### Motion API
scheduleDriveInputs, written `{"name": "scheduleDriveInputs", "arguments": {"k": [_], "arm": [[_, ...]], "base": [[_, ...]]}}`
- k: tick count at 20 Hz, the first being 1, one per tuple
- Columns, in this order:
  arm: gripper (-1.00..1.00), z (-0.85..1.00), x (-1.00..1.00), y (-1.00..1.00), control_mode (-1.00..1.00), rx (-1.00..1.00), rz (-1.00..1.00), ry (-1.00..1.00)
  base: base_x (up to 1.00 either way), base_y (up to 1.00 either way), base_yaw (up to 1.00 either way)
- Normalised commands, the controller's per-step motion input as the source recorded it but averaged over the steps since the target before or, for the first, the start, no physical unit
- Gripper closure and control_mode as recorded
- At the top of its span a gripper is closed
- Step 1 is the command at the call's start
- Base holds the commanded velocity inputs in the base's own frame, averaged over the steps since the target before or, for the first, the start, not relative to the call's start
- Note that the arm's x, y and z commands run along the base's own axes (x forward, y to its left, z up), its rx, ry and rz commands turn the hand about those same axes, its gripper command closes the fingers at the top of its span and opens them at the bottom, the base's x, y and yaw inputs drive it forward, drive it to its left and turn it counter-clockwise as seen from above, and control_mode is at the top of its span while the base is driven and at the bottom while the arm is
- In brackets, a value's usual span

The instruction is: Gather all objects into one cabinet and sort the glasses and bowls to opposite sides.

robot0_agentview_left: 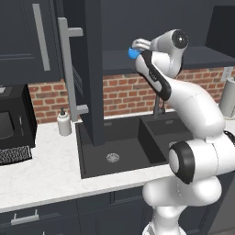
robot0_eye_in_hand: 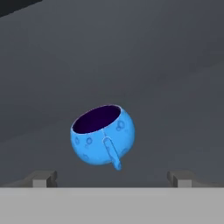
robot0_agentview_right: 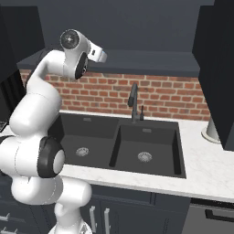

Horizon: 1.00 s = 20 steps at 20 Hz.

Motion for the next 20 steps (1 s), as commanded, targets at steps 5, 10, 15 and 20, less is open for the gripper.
{"name": "scheduleDriveInputs", "arguments": {"k": [5, 10, 15, 20], "arm": [[-1.00, 0.05, 0.31, -0.02, -1.00, 0.07, 0.01, 0.11], [-1.00, 0.00, 0.28, 0.00, -1.00, 0.00, 0.06, 0.12], [-1.00, -0.01, 0.07, 0.00, -1.00, -0.01, 0.09, 0.09], [-1.00, 0.00, 0.00, 0.00, -1.00, 0.00, 0.00, 0.00]], "base": [[0.00, 0.00, 0.00], [0.00, 0.00, 0.00], [0.00, 0.00, 0.00], [0.00, 0.00, 0.00]]}}
